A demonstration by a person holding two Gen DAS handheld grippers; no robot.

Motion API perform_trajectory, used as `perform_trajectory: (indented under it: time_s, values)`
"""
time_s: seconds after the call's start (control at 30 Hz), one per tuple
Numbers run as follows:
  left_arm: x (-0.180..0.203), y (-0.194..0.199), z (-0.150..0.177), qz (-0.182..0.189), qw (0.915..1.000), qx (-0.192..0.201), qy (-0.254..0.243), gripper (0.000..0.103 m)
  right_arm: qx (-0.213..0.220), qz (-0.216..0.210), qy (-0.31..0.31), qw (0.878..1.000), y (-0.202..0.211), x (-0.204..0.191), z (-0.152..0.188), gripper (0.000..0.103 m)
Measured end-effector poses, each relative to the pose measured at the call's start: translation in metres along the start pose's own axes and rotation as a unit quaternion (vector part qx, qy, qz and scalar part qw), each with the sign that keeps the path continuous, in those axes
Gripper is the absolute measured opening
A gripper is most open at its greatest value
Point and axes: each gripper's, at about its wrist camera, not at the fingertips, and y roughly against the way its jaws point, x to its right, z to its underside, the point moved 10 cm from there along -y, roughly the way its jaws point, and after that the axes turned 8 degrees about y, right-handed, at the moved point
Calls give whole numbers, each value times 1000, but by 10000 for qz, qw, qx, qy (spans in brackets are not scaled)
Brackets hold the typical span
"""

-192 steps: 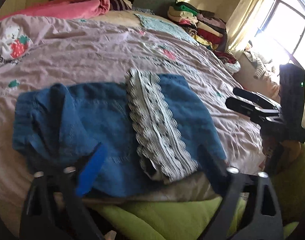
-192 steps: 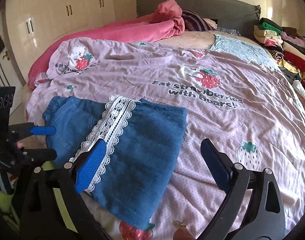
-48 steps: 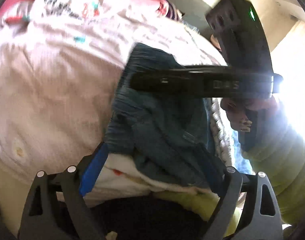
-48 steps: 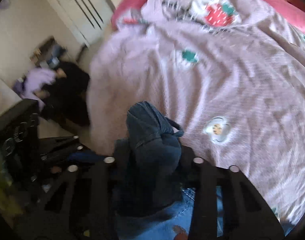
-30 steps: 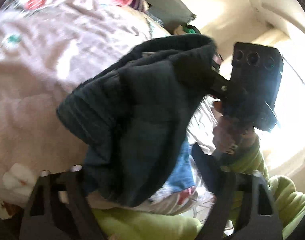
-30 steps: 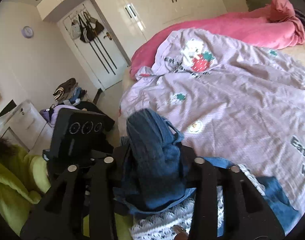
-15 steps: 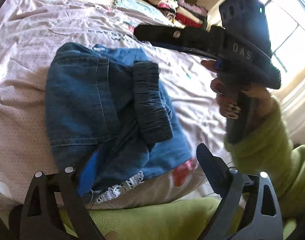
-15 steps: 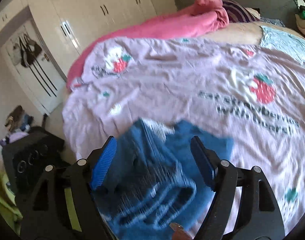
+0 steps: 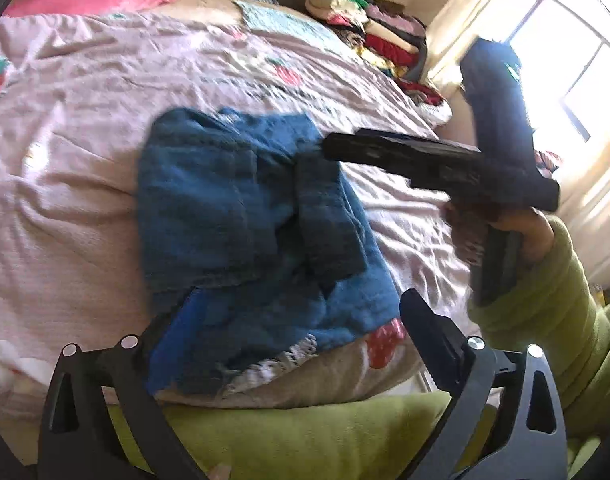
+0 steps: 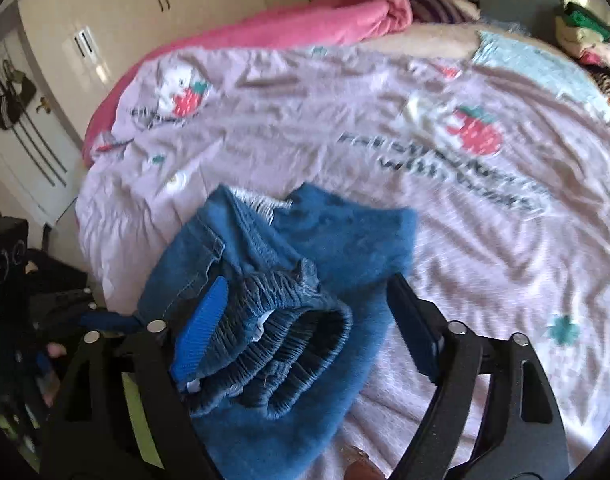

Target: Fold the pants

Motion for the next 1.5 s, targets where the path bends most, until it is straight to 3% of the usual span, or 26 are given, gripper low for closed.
perform_trajectory:
  time_s: [0.33,0.77,1.23,1.37,1.43,1.47,1.5]
  values:
    - [-31,26,-20,-848,9956,393,45,98,444,307,214,9983,52,-5,-2,90]
    - [-35,31,-32,-1161,9920,495,-28,99,497,145,604,9968,71,-41,19,92]
    - [-71,25,-70,-1483,9875,484,207,99,210,-94,1838,9827,53,-109,50,92]
    - [-67,15,-78,-1227,9915,401,132,98,121,-369,2181,9751,40,-132,53,77]
    - [-62,5,-79,-1097,9935,279,107,97,23,-482,2504,9669,29,-145,56,61]
    - [-60,0,-80,-1031,9944,216,91,94,0,-519,2620,9637,26,-148,57,57]
    - [-58,-4,-80,-994,9948,186,73,77,-64,-598,2781,9587,20,-155,60,52]
